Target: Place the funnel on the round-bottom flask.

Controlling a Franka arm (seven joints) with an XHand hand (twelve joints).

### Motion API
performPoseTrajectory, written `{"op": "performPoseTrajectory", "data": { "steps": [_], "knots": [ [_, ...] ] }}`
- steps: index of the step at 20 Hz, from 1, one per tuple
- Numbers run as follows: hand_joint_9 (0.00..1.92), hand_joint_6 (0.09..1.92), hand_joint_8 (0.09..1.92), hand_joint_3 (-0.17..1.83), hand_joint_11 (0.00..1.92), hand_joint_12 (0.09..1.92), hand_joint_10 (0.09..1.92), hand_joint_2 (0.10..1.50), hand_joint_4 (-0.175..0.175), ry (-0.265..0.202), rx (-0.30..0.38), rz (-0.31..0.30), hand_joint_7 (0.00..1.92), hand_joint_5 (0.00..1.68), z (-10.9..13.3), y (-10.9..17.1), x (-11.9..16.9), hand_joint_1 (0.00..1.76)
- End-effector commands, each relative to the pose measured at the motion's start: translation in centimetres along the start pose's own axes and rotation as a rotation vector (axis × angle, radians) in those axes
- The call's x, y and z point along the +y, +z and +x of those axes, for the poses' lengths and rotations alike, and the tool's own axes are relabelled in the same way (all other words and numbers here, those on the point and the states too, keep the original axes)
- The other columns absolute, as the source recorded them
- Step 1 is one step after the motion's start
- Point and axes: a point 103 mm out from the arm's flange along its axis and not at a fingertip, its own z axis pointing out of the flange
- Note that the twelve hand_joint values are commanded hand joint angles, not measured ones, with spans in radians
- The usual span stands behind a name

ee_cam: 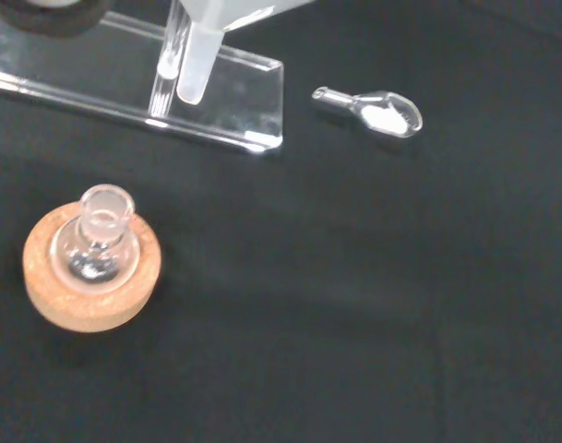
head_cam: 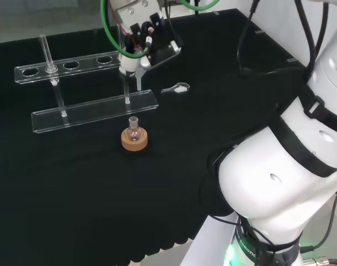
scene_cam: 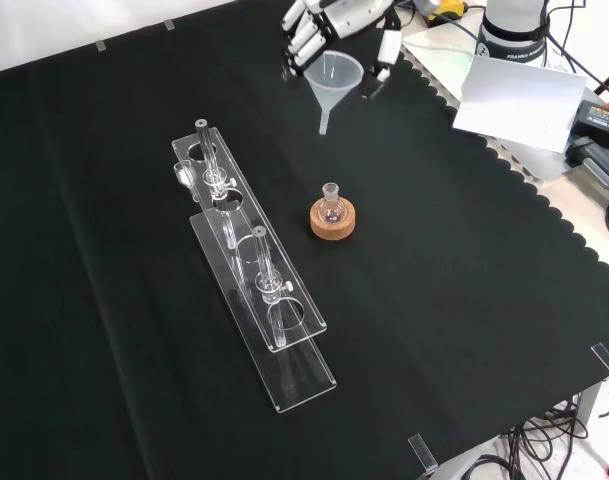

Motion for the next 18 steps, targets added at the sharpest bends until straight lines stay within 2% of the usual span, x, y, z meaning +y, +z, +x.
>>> {"op": "performPoseTrajectory", "data": {
  "steps": [1,18],
  "knots": [
    [0.84,0.61,0.72,0.54,0.55,1.27,0.52,0.84,-0.037,-0.027,-0.012,0.018,0.56,0.6,2.4,1.4,0.5,0.78],
    [0.84,0.62,0.73,0.54,0.55,1.27,0.53,0.84,-0.038,-0.045,-0.016,0.07,0.55,0.6,3.6,4.4,3.1,0.78]
  ]
}}
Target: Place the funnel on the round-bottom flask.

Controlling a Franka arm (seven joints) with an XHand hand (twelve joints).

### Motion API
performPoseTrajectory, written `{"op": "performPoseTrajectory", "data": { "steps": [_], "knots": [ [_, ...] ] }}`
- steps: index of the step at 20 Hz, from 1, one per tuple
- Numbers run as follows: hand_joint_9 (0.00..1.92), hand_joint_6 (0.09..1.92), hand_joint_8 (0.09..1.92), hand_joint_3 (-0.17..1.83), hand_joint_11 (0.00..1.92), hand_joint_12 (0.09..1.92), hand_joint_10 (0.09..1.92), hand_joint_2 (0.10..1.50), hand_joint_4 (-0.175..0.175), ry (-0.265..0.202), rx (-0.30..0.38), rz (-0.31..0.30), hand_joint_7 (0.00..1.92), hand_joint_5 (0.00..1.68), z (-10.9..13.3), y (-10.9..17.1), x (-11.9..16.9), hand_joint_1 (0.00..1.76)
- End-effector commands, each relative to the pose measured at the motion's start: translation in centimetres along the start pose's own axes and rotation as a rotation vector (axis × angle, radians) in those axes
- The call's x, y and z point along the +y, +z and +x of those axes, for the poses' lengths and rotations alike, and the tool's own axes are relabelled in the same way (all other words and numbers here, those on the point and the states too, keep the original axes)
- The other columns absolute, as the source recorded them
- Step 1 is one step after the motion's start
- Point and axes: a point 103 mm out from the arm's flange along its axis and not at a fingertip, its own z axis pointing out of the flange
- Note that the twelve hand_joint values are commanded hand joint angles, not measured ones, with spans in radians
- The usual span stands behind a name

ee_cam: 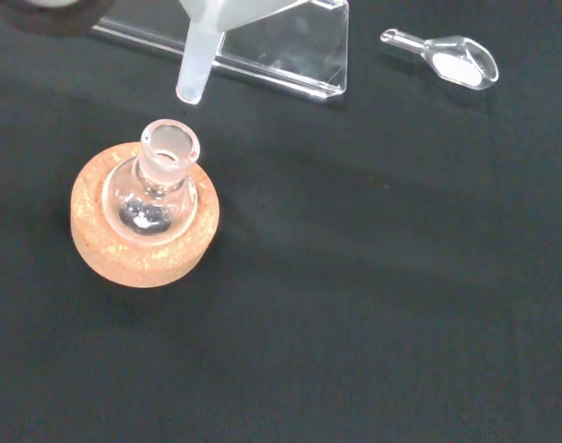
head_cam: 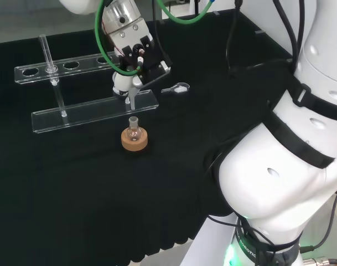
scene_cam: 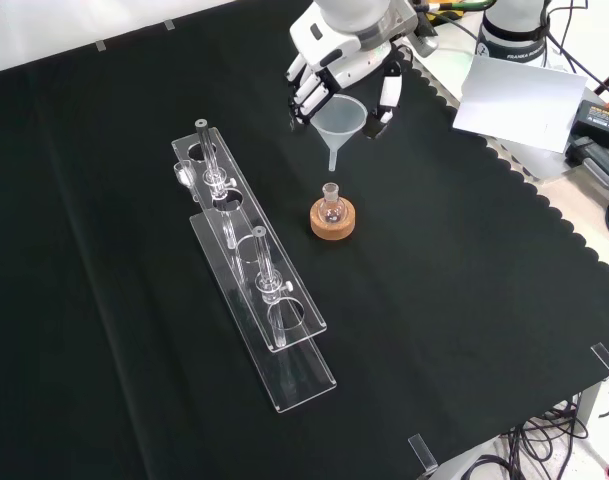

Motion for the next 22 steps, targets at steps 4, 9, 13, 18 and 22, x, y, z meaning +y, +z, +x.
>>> {"op": "performPoseTrajectory", "data": {
  "steps": [4,9,13,18,22],
  "knots": [
    [0.84,0.62,0.73,0.54,0.55,1.27,0.53,0.84,-0.038,-0.01,0.001,0.022,0.55,0.6,0.5,1.4,1.6,0.78],
    [0.84,0.62,0.73,0.54,0.55,1.27,0.53,0.84,-0.037,-0.012,-0.003,0.029,0.55,0.6,1.0,2.2,2.2,0.78],
    [0.84,0.63,0.73,0.54,0.55,1.27,0.53,0.84,-0.037,-0.014,0.013,0.029,0.55,0.6,0.4,2.4,2.3,0.78],
    [0.84,0.63,0.73,0.54,0.55,1.27,0.53,0.85,-0.037,-0.008,0.004,0.051,0.55,0.61,1.5,3.0,3.1,0.78],
    [0.84,0.63,0.73,0.54,0.55,1.27,0.53,0.85,-0.037,-0.009,0.014,0.053,0.55,0.61,1.3,3.3,3.4,0.78]
  ]
}}
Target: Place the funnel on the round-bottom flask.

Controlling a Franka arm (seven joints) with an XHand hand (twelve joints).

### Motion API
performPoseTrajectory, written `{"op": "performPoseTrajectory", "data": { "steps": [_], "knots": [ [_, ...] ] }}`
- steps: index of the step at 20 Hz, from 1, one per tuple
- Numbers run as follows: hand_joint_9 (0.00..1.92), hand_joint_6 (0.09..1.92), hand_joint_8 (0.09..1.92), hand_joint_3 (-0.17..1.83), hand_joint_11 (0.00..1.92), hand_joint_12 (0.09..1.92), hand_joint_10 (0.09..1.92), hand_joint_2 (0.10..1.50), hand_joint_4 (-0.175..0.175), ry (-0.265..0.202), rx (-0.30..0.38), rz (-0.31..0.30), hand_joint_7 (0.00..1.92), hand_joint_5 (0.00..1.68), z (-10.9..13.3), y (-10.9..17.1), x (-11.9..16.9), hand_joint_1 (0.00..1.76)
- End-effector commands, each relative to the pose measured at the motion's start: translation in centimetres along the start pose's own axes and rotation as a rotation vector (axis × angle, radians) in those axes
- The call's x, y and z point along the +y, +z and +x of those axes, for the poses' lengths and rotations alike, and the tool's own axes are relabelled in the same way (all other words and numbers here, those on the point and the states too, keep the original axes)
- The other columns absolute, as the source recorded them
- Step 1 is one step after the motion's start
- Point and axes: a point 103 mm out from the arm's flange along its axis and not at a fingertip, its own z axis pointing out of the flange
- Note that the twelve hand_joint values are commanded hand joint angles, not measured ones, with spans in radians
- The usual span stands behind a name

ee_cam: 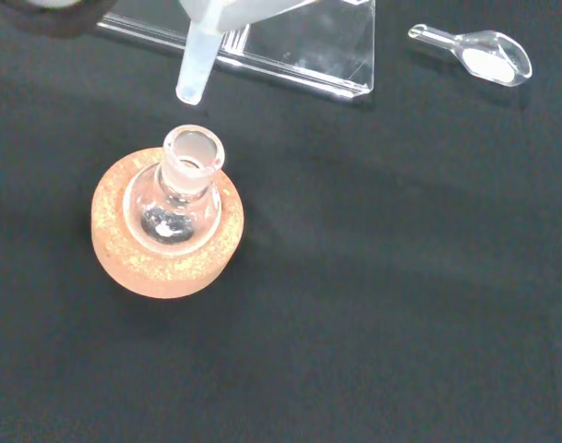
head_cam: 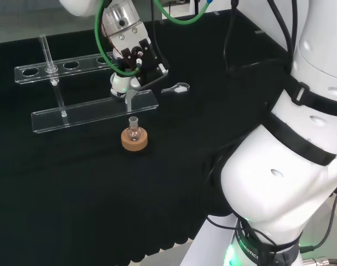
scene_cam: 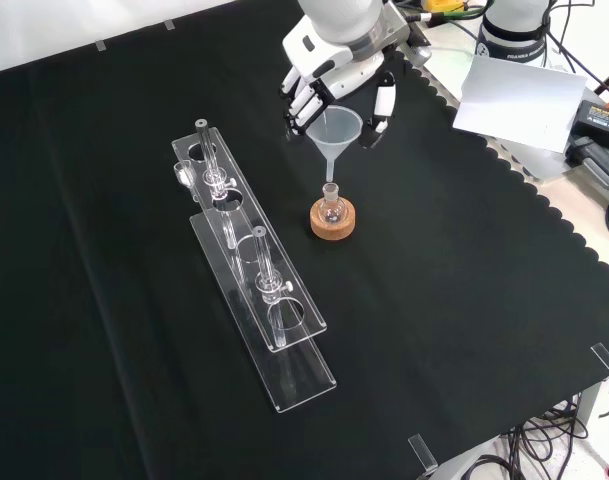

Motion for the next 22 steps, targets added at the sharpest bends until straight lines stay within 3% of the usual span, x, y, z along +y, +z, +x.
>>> {"op": "performPoseTrajectory", "data": {
  "steps": [1,22],
  "knots": [
    [0.84,0.63,0.73,0.54,0.55,1.27,0.53,0.85,-0.037,0.009,-0.009,0.047,0.55,0.61,0.4,2.7,2.0,0.78],
    [0.84,0.64,0.74,0.55,0.56,1.27,0.54,0.85,-0.036,-0.01,-0.002,0.07,0.55,0.61,0.3,3.8,2.6,0.78]
  ]
}}
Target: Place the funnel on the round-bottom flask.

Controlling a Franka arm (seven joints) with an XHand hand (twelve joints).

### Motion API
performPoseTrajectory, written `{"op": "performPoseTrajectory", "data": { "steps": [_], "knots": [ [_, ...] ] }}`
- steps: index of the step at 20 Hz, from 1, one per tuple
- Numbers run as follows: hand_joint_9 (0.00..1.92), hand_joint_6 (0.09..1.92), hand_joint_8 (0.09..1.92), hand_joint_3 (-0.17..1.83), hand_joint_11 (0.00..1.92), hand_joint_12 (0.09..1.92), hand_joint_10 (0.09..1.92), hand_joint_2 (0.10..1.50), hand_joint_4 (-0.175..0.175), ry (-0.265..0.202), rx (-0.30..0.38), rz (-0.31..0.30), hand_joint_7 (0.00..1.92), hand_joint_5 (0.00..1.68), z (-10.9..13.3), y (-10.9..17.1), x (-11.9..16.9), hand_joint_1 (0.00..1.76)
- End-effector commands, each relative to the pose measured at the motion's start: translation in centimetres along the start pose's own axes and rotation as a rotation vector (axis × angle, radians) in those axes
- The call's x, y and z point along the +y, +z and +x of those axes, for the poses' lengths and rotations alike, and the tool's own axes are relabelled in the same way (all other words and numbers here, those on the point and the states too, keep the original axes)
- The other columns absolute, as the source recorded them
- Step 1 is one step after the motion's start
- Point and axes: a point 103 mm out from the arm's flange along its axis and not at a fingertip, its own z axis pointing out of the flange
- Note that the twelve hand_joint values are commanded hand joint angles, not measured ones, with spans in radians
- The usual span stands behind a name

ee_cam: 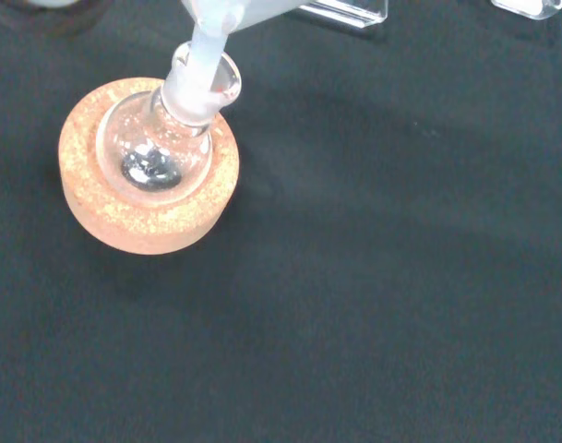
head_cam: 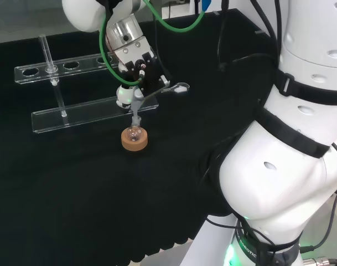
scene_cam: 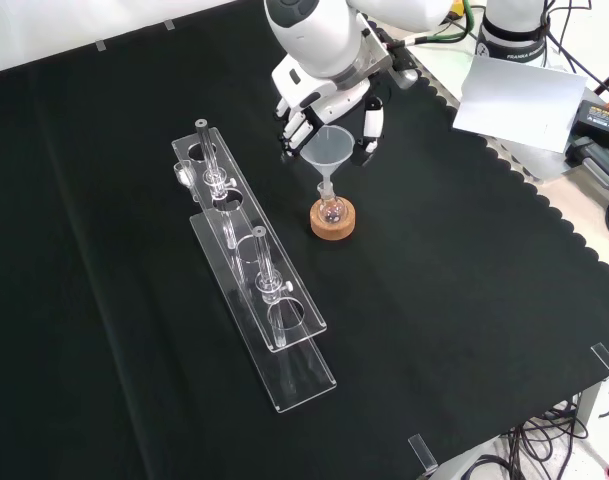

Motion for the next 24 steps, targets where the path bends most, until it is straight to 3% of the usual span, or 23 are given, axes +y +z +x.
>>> {"op": "performPoseTrajectory", "data": {
  "steps": [1,24],
  "knots": [
    [0.84,0.64,0.74,0.55,0.56,1.27,0.54,0.85,-0.036,-0.014,0.0,0.005,0.55,0.61,0.2,0.4,0.2,0.78],
    [0.83,0.63,0.74,0.55,0.56,1.27,0.54,0.85,-0.04,-0.031,-0.021,0.026,0.54,0.6,1.8,1.4,0.5,0.78]
  ]
}}
